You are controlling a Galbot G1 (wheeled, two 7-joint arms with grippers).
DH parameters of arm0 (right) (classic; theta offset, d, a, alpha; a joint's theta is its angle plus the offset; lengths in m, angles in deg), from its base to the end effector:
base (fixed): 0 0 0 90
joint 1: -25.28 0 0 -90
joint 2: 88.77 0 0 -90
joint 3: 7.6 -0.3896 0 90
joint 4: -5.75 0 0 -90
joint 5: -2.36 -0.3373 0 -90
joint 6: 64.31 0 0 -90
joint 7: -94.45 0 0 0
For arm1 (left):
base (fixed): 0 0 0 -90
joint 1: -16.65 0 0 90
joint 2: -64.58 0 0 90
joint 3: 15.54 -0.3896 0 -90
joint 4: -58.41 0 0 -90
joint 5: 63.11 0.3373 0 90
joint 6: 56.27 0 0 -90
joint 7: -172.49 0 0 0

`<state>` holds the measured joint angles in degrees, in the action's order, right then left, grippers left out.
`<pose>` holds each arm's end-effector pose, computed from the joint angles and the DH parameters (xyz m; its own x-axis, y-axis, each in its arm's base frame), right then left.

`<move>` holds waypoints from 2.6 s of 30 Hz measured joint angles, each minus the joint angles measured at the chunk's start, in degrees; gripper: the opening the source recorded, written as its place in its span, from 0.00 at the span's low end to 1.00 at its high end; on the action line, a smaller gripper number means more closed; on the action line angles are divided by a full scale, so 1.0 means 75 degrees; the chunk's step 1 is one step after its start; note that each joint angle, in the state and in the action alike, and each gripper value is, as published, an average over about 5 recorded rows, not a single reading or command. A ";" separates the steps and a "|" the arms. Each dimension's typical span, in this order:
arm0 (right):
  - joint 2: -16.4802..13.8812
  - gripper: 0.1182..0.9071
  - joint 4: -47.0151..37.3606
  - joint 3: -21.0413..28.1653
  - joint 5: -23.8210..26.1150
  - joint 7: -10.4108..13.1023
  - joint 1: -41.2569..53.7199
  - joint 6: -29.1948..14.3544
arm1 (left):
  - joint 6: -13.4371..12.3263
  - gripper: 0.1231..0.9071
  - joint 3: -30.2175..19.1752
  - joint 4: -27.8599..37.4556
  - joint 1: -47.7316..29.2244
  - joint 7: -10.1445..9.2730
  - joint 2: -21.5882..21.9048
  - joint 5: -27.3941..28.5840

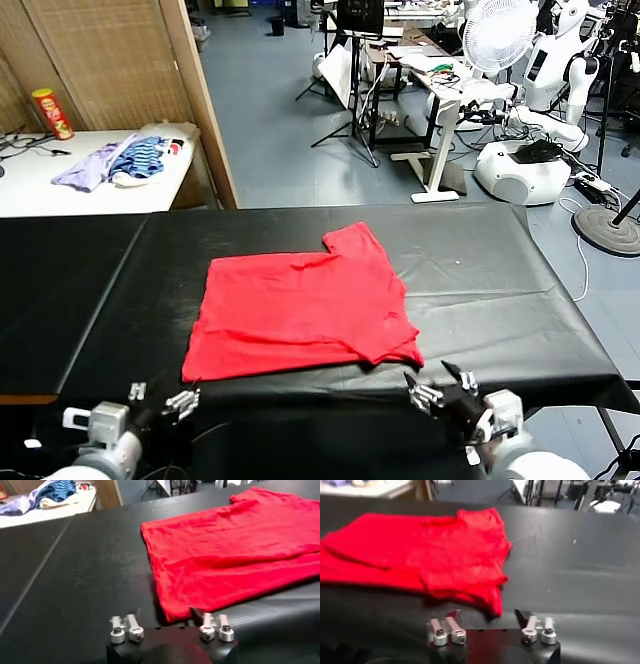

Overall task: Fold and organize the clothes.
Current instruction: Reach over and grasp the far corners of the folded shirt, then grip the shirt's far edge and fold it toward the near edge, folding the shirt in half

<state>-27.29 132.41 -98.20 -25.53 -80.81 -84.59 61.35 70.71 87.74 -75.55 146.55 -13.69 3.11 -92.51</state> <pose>0.1987 -0.0924 -0.2462 -0.9043 -0.1849 0.3847 -0.2118 0.9769 -0.0282 0.1108 0.1233 -0.2359 -0.8461 0.0411 0.5315 0.0950 0.9927 0.0745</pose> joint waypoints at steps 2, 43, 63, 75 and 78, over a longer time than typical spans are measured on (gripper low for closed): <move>0.0038 0.86 -0.0581 0.0324 0.0104 0.0005 0.0768 -0.0134 | 0.0062 0.86 0.0071 0.0034 -0.0374 -0.0163 0.0118 -0.0426; 0.2737 0.44 -0.9654 0.3140 0.0805 -0.0258 0.7625 -0.0889 | 0.0378 0.49 -0.3358 0.7808 -0.8272 0.0021 -0.0147 -0.2110; 0.1730 0.01 -0.6762 0.2600 -0.0221 -0.0421 0.6168 -0.1113 | 0.0212 0.01 -0.3141 0.6941 -0.7892 0.0082 0.0056 -0.2087; 0.0231 0.01 -0.3746 0.2065 -0.1368 0.0040 0.4248 -0.0058 | 0.0254 0.01 -0.2244 0.4202 -0.5928 -0.0151 0.0858 -0.2286; -0.0003 0.01 -0.3204 0.1936 -0.1376 0.0071 0.3828 0.0203 | 0.0258 0.01 -0.1936 0.3633 -0.5357 -0.0238 0.0933 -0.2130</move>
<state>-27.32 108.38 -83.68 -35.85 -80.28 -55.89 62.87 72.65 73.21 -48.31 106.37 -15.47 10.11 -108.48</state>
